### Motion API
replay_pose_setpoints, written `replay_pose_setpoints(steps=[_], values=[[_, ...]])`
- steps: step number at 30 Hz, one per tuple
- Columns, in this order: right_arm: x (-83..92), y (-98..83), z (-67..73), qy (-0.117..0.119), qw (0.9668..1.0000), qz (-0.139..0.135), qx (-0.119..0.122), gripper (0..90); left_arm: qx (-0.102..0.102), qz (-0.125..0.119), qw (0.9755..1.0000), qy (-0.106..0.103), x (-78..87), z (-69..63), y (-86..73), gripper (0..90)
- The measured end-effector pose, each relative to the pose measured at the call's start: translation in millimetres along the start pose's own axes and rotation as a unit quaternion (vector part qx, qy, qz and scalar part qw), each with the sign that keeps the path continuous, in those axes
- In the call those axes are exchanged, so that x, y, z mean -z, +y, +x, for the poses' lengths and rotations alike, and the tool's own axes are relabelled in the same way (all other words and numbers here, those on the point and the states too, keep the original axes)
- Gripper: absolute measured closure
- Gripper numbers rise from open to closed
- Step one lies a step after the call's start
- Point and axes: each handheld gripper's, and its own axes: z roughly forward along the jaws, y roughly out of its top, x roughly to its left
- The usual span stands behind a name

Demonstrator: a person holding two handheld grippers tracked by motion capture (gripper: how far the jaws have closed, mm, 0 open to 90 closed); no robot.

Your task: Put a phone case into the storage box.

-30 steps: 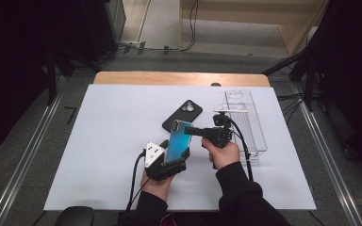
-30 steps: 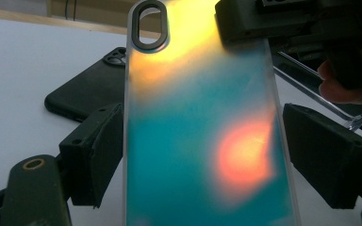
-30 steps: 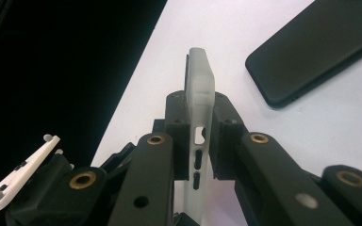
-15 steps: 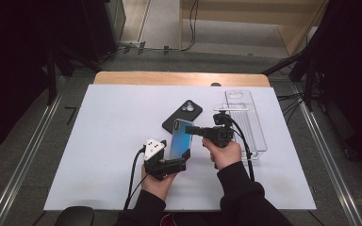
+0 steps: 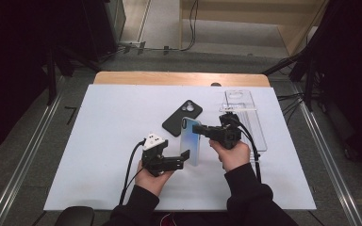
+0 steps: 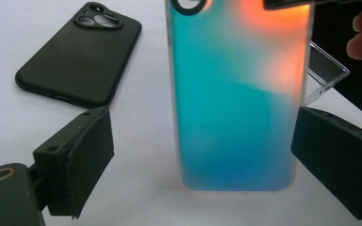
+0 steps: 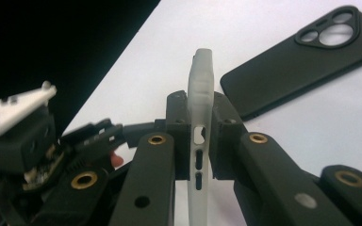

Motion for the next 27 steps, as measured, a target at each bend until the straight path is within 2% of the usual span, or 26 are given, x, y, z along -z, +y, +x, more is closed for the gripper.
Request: replay_pose_setpoints(steps=[6,7,9,10,12,13,15,17,18,19,21,23,24,25,26,27], values=[[5.5,-2.9,0.8,0.002,0.9997,-0.004,0.023,78.8,-0.002,0.021,0.9995,-0.024,4.2,10.5,10.8,9.3],[6.8,-4.1,0.1,0.006,0.9994,-0.004,0.033,78.8,-0.002,0.026,0.9993,-0.028,4.5,12.8,13.0,9.3],[7.7,-5.4,-0.5,0.007,0.999,-0.005,0.043,78.8,-0.01,0.049,0.9982,-0.033,2.7,17.8,17.6,9.6],[8.0,-6.1,-0.8,0.008,0.9989,-0.003,0.046,78.8,-0.025,0.069,0.9963,-0.045,2.0,23.4,21.5,12.0],[8.5,-7.5,-1.4,0.009,0.9987,-0.004,0.05,78.8,-0.028,0.074,0.9958,-0.047,1.9,24.8,23.3,13.9],[8.5,-7.5,-1.4,0.009,0.9987,-0.004,0.05,78.8,-0.032,0.079,0.9948,-0.057,2.0,26.6,25.3,13.9],[9.9,-9.1,-2.9,0.013,0.9982,-0.004,0.058,78.8,-0.037,0.078,0.9943,-0.064,2.5,28.5,28.6,14.1],[11.2,-10.4,-3.7,0.013,0.9975,-0.005,0.069,78.8,-0.043,0.087,0.9916,-0.086,2.6,32.2,34.4,14.3],[12.1,-11.1,-4.1,0.014,0.997,-0.005,0.076,78.8,-0.043,0.087,0.9916,-0.086,2.6,32.2,34.4,14.3],[12.5,-11.8,-4.7,0.018,0.9964,-0.006,0.082,78.8,-0.048,0.087,0.9903,-0.097,3.6,34.7,37.9,14.3],[13.3,-12.3,-5.1,0.022,0.9962,-0.004,0.085,78.8,-0.045,0.081,0.9904,-0.103,4.2,36.3,39.3,14.3],[14.6,-13.2,-5.8,0.029,0.9951,-0.001,0.095,78.8,-0.041,0.08,0.9891,-0.117,5.4,39.8,42.8,14.3],[15.7,-14.3,-5.1,0.032,0.9935,0.002,0.109,78.8,-0.047,0.08,0.9887,-0.118,6.2,41.0,44.5,14.7],[15.7,-14.3,-5.1,0.032,0.9935,0.002,0.109,78.8,-0.051,0.08,0.9879,-0.122,6.9,41.6,46.2,14.7],[16.8,-15.2,-4.1,0.037,0.9915,0.004,0.125,78.8,-0.056,0.082,0.987,-0.127,7.9,42.4,48.0,15.7],[16.8,-15.2,-4.1,0.037,0.9915,0.004,0.125,78.8,-0.061,0.081,0.986,-0.133,8.9,43.4,49.8,15.7]])
